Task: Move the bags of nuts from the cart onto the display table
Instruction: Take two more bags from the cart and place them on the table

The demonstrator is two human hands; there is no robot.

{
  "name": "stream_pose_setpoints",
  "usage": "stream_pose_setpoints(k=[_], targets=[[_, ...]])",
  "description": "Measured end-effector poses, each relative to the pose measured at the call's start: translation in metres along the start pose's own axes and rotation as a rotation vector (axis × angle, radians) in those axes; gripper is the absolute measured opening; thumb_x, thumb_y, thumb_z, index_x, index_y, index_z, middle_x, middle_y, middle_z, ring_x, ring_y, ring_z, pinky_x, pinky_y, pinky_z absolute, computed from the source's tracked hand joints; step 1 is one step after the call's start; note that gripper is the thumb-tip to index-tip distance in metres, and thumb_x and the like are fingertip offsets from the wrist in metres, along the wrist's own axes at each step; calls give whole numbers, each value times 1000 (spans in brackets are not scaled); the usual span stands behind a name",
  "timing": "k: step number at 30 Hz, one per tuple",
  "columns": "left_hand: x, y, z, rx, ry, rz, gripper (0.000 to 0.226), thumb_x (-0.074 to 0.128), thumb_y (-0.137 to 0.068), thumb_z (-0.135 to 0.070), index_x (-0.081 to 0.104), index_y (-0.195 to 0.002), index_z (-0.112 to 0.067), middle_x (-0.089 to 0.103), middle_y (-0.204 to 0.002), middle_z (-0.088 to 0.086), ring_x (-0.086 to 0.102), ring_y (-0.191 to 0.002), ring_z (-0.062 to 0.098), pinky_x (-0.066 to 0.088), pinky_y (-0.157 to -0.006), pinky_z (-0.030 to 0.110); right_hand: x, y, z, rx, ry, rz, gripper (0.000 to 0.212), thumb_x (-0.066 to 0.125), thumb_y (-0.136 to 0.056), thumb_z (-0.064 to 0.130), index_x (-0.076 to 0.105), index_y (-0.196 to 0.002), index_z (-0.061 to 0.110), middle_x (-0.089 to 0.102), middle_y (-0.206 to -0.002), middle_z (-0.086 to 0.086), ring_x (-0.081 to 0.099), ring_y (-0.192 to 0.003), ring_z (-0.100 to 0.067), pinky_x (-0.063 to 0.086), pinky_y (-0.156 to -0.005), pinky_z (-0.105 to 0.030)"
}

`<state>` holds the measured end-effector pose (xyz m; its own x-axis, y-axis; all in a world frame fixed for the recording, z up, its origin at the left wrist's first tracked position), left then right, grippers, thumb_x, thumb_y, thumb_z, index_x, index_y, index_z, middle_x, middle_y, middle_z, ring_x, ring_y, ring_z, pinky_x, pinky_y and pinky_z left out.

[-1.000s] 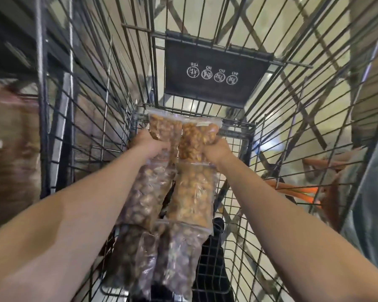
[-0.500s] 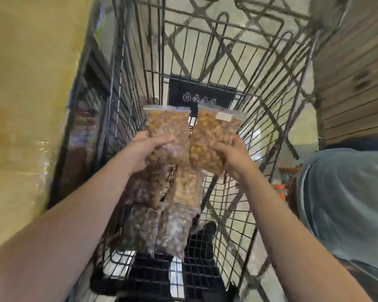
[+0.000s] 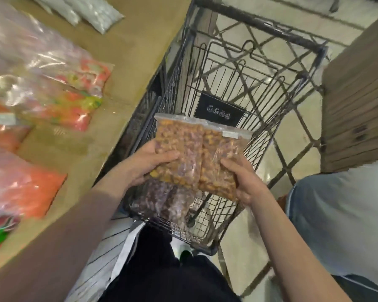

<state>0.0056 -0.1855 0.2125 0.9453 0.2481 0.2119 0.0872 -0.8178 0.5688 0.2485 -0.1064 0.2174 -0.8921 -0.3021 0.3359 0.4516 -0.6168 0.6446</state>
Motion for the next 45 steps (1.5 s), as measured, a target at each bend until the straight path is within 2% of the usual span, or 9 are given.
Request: stream_pose_setpoints(k=[10,15,19,23,26,30,37,40,45], targets=[[5,179,69,176,170,-282,65,91,-62,-4,65,-120,-13,79,-104,7,77,-94,23,63,-72,34,47,83,-41,-62,404,215,80,90,-68,3,51,-136,12,72,-124,-18,77,-101,-35,64,-81,-54],[-15,269,121,209,301,-520,81,99,-58,-18,60,-128,-9,77,-113,11,74,-104,29,59,-91,47,99,114,-74,-57,563,390,117,103,-53,21,40,-151,21,69,-134,-13,73,-111,-34,58,-94,-62],[-29,345,156,274,314,-748,54,92,-67,-12,61,-110,-23,80,-95,-5,77,-90,12,60,-73,24,152,144,-110,-26,613,484,78,92,-60,12,52,-128,11,72,-120,-17,78,-97,-29,62,-89,-54],[-45,419,202,320,395,-901,84,102,-49,-29,57,-121,-22,76,-111,1,75,-100,16,57,-86,33,203,178,-156,-1,706,596,36,80,-82,-3,60,-104,17,76,-94,-4,77,-68,-8,63,-60,-26],[-53,476,237,374,433,-964,78,99,-53,-26,60,-121,-22,78,-112,3,75,-101,18,57,-88,35,239,207,-199,24,759,676,34,76,-84,-7,63,-104,16,80,-81,0,77,-70,-11,63,-60,-30],[-59,554,287,431,487,-1041,77,94,-57,-34,63,-117,3,79,-89,3,75,-79,17,56,-69,25,284,252,-264,69,803,773,38,80,-80,-3,65,-111,14,80,-100,-9,77,-94,-27,60,-90,-53],[-93,672,374,520,755,-1139,48,75,-87,-14,59,-132,-14,79,-109,6,77,-93,18,59,-66,22,351,335,-378,177,779,850,36,77,-80,10,61,-112,12,81,-96,-9,78,-87,-26,65,-77,-46],[-115,709,404,503,803,-1175,62,81,-83,-13,55,-138,-5,77,-112,15,77,-95,28,61,-69,30,370,360,-413,191,787,844,28,75,-89,12,62,-114,14,80,-105,-12,76,-98,-29,60,-90,-51],[-150,745,424,498,854,-1211,77,94,-65,-23,58,-132,-11,76,-113,16,76,-99,34,63,-77,42,393,377,-445,209,787,840,54,82,-71,25,62,-121,17,79,-110,-12,75,-105,-31,58,-94,-52]])
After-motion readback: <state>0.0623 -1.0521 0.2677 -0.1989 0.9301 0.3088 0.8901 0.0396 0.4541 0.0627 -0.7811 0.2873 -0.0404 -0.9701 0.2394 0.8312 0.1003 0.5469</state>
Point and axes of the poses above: each hand's wrist, its own y-axis away from the middle knuckle, its own x-axis out of the palm, z = x × y, the point moved 3 cm from there along -y, towards the middle knuckle
